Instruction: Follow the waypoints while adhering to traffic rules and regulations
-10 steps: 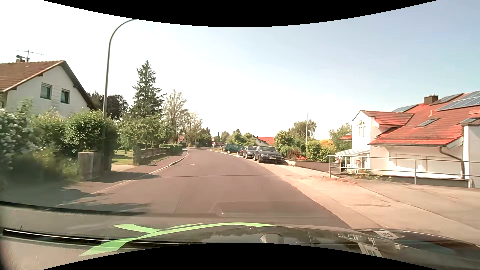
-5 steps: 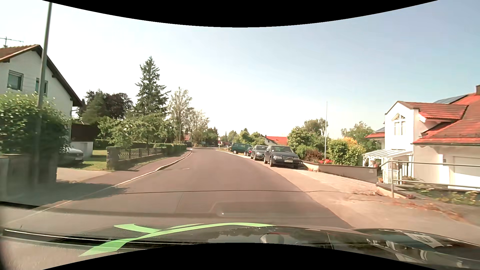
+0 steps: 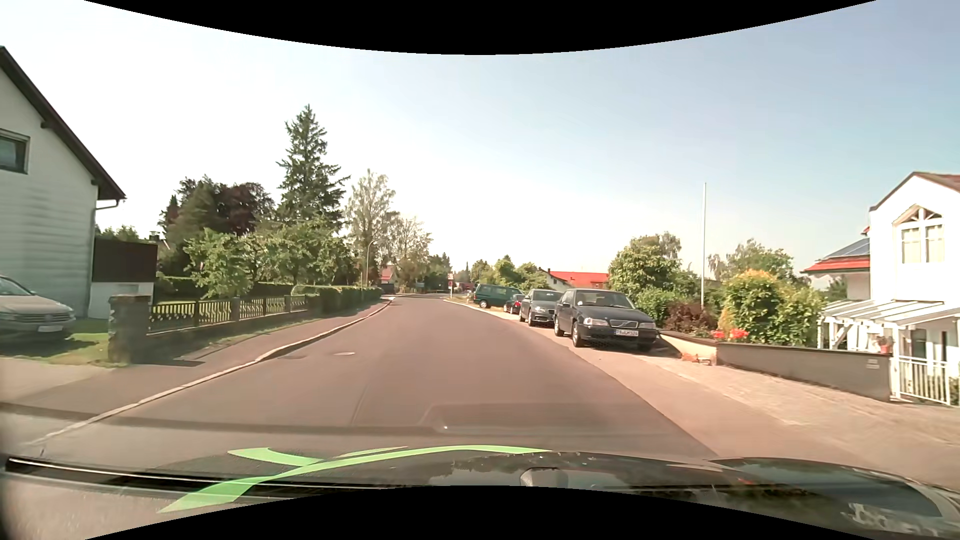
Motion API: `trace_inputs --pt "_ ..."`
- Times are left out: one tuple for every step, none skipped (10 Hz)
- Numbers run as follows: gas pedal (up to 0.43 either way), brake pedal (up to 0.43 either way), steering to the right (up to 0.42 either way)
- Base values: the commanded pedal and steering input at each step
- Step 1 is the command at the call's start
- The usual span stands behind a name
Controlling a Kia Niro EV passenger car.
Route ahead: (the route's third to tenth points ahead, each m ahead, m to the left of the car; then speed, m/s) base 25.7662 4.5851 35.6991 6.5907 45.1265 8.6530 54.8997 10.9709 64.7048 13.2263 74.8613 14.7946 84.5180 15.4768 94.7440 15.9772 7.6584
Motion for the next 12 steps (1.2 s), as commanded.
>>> trace_inputs --pt "0.138 0.000 -0.043" --pt "0.138 0.000 -0.043" --pt "0.150 0.000 -0.043" --pt "0.157 0.000 -0.042" --pt "0.157 0.000 -0.042" --pt "0.157 0.000 -0.043" --pt "0.157 0.000 -0.043" --pt "0.157 0.000 -0.043" --pt "0.157 0.000 -0.043" --pt "0.157 0.000 -0.043" --pt "0.157 0.000 -0.043" --pt "0.157 0.000 -0.043"
